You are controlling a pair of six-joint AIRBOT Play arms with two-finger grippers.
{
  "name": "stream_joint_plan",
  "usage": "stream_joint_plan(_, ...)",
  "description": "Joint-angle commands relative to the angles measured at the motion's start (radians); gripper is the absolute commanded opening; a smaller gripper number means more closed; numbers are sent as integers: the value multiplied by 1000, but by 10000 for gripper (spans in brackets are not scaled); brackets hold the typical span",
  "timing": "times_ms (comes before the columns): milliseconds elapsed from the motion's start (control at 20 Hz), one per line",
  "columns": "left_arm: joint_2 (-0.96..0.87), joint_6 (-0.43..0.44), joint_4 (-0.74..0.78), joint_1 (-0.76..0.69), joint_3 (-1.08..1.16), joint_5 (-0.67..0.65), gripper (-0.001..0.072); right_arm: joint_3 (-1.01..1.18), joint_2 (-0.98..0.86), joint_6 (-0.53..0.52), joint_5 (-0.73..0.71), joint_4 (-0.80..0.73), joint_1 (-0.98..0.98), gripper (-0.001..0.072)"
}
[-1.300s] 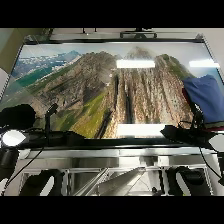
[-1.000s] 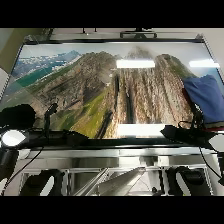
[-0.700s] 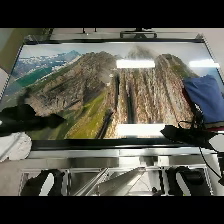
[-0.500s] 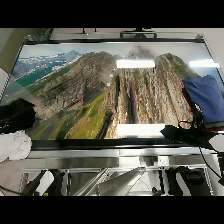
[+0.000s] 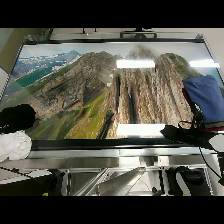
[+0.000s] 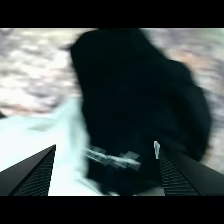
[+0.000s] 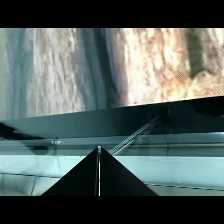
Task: Fold the shirts.
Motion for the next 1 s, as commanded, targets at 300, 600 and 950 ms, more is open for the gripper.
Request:
stream_joint_plan(300, -328, 253, -410, -90, 31, 97, 720, 0, 0, 0, -5, 7, 1, 20)
stream_joint_plan(600, -382, 244, -501, -217, 31, -23, 2, 0, 0, 0, -16, 7, 1, 20)
stream_joint_plan(950, -97, 177, -706, -493, 31, -173, 1, 0, 0, -5, -7, 83, 1, 20)
